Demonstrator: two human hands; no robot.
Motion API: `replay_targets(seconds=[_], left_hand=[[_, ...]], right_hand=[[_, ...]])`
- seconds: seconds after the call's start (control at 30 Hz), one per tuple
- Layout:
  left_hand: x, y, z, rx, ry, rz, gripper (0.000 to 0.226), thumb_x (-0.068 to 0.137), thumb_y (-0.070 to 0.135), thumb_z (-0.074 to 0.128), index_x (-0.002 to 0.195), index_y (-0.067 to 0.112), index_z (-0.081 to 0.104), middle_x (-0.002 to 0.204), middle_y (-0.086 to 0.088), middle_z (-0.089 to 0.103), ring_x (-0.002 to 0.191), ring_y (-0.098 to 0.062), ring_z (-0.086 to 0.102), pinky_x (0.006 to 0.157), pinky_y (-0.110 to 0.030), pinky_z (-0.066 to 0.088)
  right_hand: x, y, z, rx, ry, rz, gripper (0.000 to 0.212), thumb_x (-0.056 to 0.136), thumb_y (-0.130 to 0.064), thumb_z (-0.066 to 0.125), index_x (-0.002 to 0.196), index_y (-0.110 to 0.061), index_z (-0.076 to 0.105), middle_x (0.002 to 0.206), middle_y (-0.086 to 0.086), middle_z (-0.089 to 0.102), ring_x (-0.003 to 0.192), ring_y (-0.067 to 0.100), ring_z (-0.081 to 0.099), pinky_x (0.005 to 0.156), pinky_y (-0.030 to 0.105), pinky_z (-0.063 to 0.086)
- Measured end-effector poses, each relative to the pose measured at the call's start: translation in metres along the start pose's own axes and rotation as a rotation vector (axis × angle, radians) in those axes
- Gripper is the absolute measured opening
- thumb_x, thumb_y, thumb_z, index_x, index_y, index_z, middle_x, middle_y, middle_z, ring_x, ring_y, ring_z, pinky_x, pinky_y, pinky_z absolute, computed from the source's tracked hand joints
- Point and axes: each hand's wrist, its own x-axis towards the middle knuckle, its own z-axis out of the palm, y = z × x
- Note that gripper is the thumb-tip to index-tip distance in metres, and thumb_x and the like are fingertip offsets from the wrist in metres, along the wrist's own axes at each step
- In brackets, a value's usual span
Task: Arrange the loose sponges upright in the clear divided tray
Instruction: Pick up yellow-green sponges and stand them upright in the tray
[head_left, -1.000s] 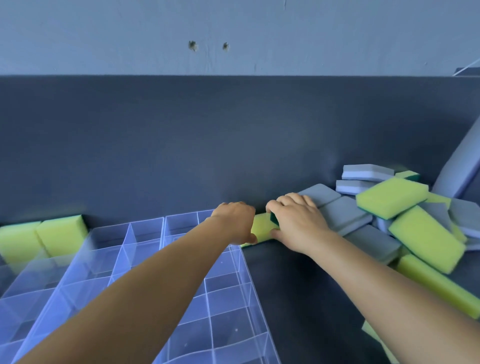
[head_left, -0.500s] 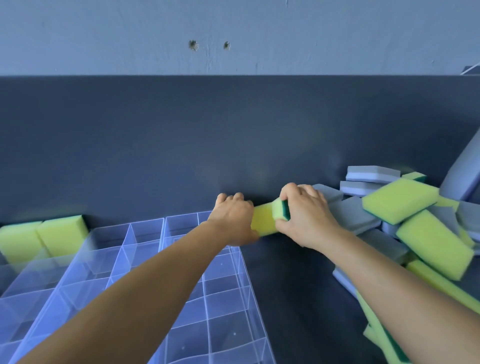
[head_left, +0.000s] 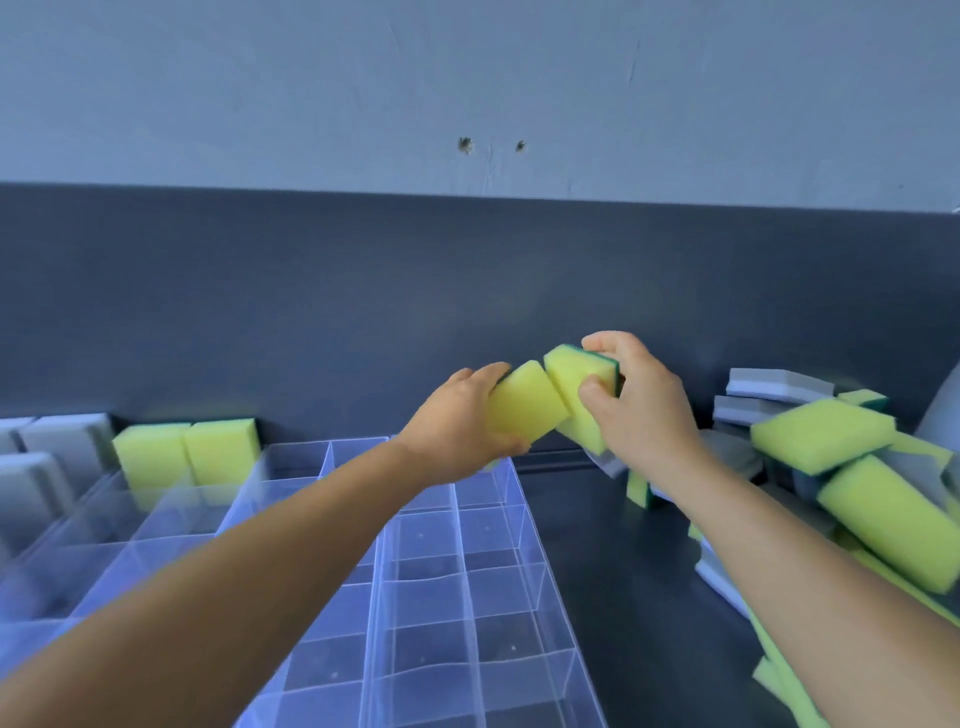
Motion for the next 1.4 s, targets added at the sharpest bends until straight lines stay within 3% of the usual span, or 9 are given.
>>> replay_targets(seconds=[0.07,0.23,0.43,0.67,0.77,0.9,1.0,1.2,1.4], left_hand=[[-0.01,-0.004,-0.015,-0.041,0.019,-0.004,0.042,0.084,0.035,0.067,0.121,0.019,0.054,0.109,-0.002,0.064,0.094,-0.022,0.058,0.078,-0.032,0.049],[-0.037,-0.03,-0.055,-0.006,0.143,-0.075,0.029,0.09,0.03,0.057,0.114,0.015,0.057,0.103,-0.003,0.062,0.092,-0.022,0.056,0.072,-0.03,0.043],[-0.083,-0.077,-0.102,-0.086,0.152,-0.146,0.046,0.093,0.015,0.044,0.134,0.036,0.04,0.101,-0.001,0.046,0.066,-0.014,0.047,0.053,-0.021,0.035],[-0.126,-0.136,-0.154,-0.026,0.271,-0.315,0.025,0.085,0.022,0.064,0.102,0.029,0.046,0.082,0.008,0.051,0.061,-0.011,0.049,0.051,-0.022,0.039],[-0.137,-0.155,-0.171,0.03,0.248,-0.325,0.037,0.085,0.02,0.065,0.117,0.029,0.05,0.103,0.01,0.051,0.067,-0.011,0.051,0.053,-0.02,0.04],[-0.147,-0.176,-0.186,0.202,0.183,-0.33,0.044,0.086,0.021,0.063,0.129,0.029,0.053,0.123,0.003,0.054,0.094,-0.016,0.051,0.062,-0.019,0.035],[-0.149,-0.193,-0.189,0.245,0.102,-0.361,0.043,0.085,0.021,0.064,0.125,0.03,0.055,0.121,0.0,0.053,0.093,-0.016,0.05,0.058,-0.018,0.033],[-0.142,-0.212,-0.183,0.372,0.004,-0.293,0.043,0.084,0.015,0.061,0.124,0.027,0.053,0.114,-0.002,0.05,0.098,-0.025,0.055,0.082,-0.033,0.047],[-0.134,-0.217,-0.174,0.636,-0.062,-0.207,0.043,0.085,0.022,0.065,0.126,0.021,0.051,0.124,0.0,0.049,0.116,-0.022,0.044,0.083,-0.035,0.047]], right_hand=[[-0.002,-0.017,0.008,0.011,-0.03,-0.049,0.038,0.086,-0.013,0.051,0.121,-0.027,0.055,0.107,-0.009,0.061,0.086,0.014,0.05,0.072,0.023,0.033],[-0.007,-0.059,0.035,0.046,-0.067,-0.109,0.033,0.087,-0.015,0.05,0.116,-0.03,0.058,0.093,-0.012,0.058,0.08,0.015,0.05,0.064,0.025,0.035],[-0.017,-0.105,0.073,0.116,-0.141,-0.137,0.037,0.087,-0.013,0.052,0.12,-0.027,0.056,0.107,-0.01,0.058,0.088,0.015,0.053,0.067,0.023,0.037],[-0.032,-0.155,0.122,0.139,-0.312,-0.205,0.038,0.087,-0.008,0.049,0.12,-0.025,0.059,0.112,-0.01,0.059,0.091,0.01,0.051,0.071,0.017,0.037],[-0.038,-0.172,0.145,0.154,-0.334,-0.232,0.037,0.087,-0.007,0.049,0.117,-0.025,0.06,0.106,-0.013,0.06,0.09,0.009,0.052,0.067,0.009,0.036],[-0.043,-0.188,0.171,0.162,-0.383,-0.229,0.037,0.087,-0.006,0.05,0.118,-0.024,0.06,0.112,-0.01,0.063,0.091,0.011,0.054,0.078,0.02,0.038],[-0.045,-0.194,0.189,0.117,-0.425,-0.222,0.038,0.087,-0.005,0.049,0.119,-0.025,0.059,0.115,-0.01,0.062,0.087,0.01,0.052,0.074,0.019,0.038],[-0.047,-0.193,0.213,-0.048,-0.488,-0.238,0.038,0.087,-0.005,0.048,0.119,-0.023,0.058,0.119,-0.007,0.063,0.09,0.01,0.05,0.076,0.018,0.034],[-0.051,-0.192,0.229,-0.192,-0.5,-0.276,0.041,0.086,-0.001,0.044,0.117,-0.025,0.057,0.122,-0.004,0.06,0.105,0.021,0.055,0.085,0.03,0.046]])
